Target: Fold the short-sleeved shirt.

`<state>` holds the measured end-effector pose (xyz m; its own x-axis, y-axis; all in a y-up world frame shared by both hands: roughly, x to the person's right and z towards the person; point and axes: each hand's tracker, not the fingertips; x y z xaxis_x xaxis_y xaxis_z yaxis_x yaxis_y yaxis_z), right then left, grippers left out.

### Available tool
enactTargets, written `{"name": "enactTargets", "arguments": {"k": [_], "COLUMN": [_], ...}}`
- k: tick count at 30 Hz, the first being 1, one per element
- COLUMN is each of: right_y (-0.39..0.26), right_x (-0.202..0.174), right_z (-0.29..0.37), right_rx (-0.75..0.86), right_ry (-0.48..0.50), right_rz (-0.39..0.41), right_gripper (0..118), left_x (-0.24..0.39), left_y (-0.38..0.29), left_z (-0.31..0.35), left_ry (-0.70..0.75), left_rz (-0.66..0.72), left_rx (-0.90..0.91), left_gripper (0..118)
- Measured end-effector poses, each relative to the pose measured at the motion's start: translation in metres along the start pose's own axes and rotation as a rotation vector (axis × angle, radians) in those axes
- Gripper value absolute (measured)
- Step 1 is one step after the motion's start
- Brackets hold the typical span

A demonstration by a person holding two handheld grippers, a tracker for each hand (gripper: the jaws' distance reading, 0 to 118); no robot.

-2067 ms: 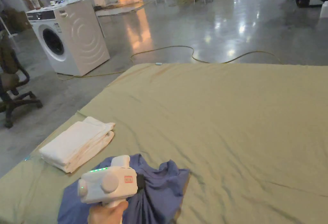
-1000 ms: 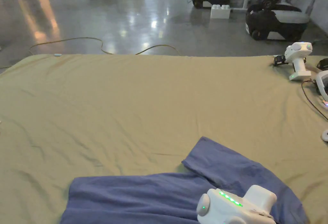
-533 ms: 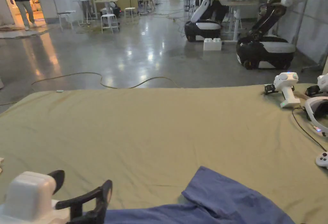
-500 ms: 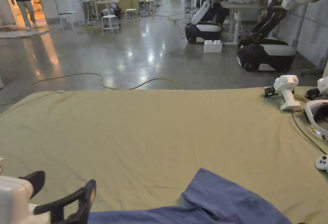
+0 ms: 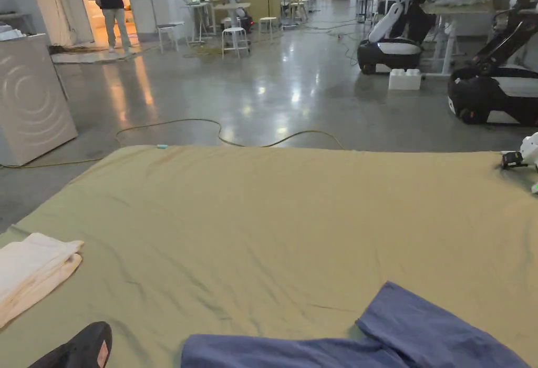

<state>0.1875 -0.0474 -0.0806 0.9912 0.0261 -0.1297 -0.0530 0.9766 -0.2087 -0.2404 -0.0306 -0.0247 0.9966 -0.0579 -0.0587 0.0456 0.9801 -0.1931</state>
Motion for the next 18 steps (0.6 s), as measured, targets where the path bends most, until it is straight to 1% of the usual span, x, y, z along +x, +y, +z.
{"name": "enactTargets", "arguments": {"k": [5, 9, 12, 13, 14, 15, 16, 17, 18], "right_y": [-0.007, -0.012, -0.016, -0.017, -0.019, -0.022, -0.024, -0.027, -0.03], "right_x": [0.007, 0.012, 0.016, 0.017, 0.018, 0.02, 0.021, 0.022, 0.023], "right_z": [0.0, -0.003, -0.008, -0.01, -0.011, -0.013, -0.015, -0.016, -0.017], "right_rx": [-0.015, -0.038, -0.063, -0.072, -0.079, -0.089, -0.103, -0.113, -0.121], "right_ry": [-0.01, -0.02, -0.023, -0.024, -0.024, -0.022, -0.018, -0.018, -0.022], "right_rz": [-0.052, -0.064, -0.083, -0.091, -0.103, -0.121, -0.136, -0.141, -0.14], "right_gripper": [0, 0, 0, 0, 0, 0, 0, 0, 0], "left_x": [-0.003, -0.009, -0.015, -0.019, -0.024, -0.029, -0.035, -0.041, -0.047], "left_y": [0.001, -0.002, -0.008, -0.012, -0.017, -0.024, -0.033, -0.043, -0.054], "left_z": [-0.01, -0.027, -0.051, -0.067, -0.083, -0.101, -0.125, -0.146, -0.168], "left_ry": [-0.039, -0.066, -0.081, -0.106, -0.148, -0.176, -0.187, -0.222, -0.235], "left_rz": [0.014, 0.086, 0.095, 0.102, 0.104, 0.124, 0.163, 0.211, 0.242], "left_rx": [-0.024, -0.08, -0.141, -0.187, -0.237, -0.271, -0.339, -0.389, -0.418], "left_gripper": [0, 0, 0, 0, 7, 36, 59, 70, 70]}}
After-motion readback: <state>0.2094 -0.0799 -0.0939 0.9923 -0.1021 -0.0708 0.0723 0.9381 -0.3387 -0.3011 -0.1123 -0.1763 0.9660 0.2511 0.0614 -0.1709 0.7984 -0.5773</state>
